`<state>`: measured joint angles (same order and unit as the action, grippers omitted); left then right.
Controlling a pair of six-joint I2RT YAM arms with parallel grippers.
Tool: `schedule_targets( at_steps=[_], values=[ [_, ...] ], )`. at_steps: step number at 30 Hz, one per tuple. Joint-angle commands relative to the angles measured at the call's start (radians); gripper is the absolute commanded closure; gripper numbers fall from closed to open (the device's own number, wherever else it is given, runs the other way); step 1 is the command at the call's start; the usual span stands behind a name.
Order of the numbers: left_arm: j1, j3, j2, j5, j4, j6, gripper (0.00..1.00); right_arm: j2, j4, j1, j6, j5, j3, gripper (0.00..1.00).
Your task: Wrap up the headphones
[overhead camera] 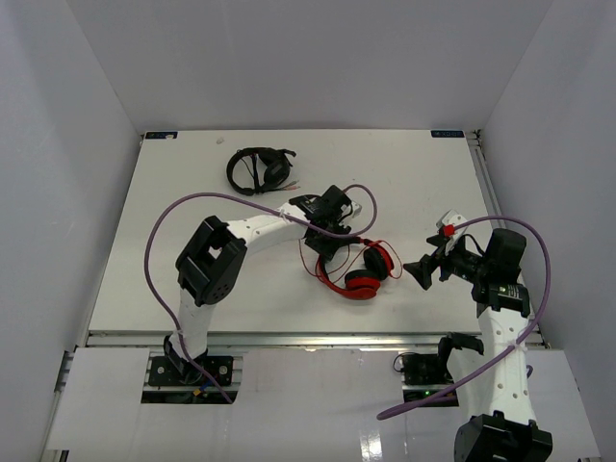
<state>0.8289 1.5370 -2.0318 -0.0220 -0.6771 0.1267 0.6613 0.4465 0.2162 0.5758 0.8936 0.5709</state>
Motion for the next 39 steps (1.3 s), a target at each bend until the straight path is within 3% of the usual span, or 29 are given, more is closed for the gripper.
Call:
schedule_targets(
  at_steps=[1, 4, 11, 15, 19, 24, 30, 34, 39],
  values=[
    [0.056, 0.063, -0.028, 0.112, -0.066, -0.012, 0.61, -0.006, -0.012, 0.009, -0.013, 0.022, 0.015, 0.0],
    [0.065, 0.077, -0.04, 0.136, -0.073, 0.002, 0.81, -0.008, -0.014, 0.012, -0.016, 0.022, 0.017, 0.0],
    [0.068, 0.095, -0.018, 0.146, -0.08, 0.037, 0.86, -0.024, -0.012, 0.019, -0.02, 0.025, 0.015, 0.0],
    [0.068, 0.077, 0.013, 0.134, -0.06, 0.07, 1.0, -0.037, -0.011, 0.023, -0.022, 0.019, 0.017, 0.0],
    [0.056, 0.083, 0.109, 0.172, -0.054, 0.084, 1.0, -0.044, -0.009, 0.025, -0.022, 0.013, 0.021, 0.0],
    [-0.036, 0.069, 0.307, 0.175, -0.062, 0.104, 1.0, -0.05, -0.003, 0.025, -0.009, 0.048, 0.024, 0.0],
    [-0.127, 0.09, 0.473, 0.205, -0.159, 0.099, 1.0, 0.045, 0.148, 0.02, 0.254, 0.303, 0.207, 0.02],
    [-0.144, 0.167, 0.526, 0.251, -0.222, 0.108, 1.0, 0.156, 0.02, 0.003, 0.154, 0.349, 0.286, 0.04],
    [-0.158, 0.371, 0.509, 0.192, -0.324, 0.196, 1.0, 0.323, -0.18, -0.099, 0.006, 0.434, 0.262, 0.09]
  ],
)
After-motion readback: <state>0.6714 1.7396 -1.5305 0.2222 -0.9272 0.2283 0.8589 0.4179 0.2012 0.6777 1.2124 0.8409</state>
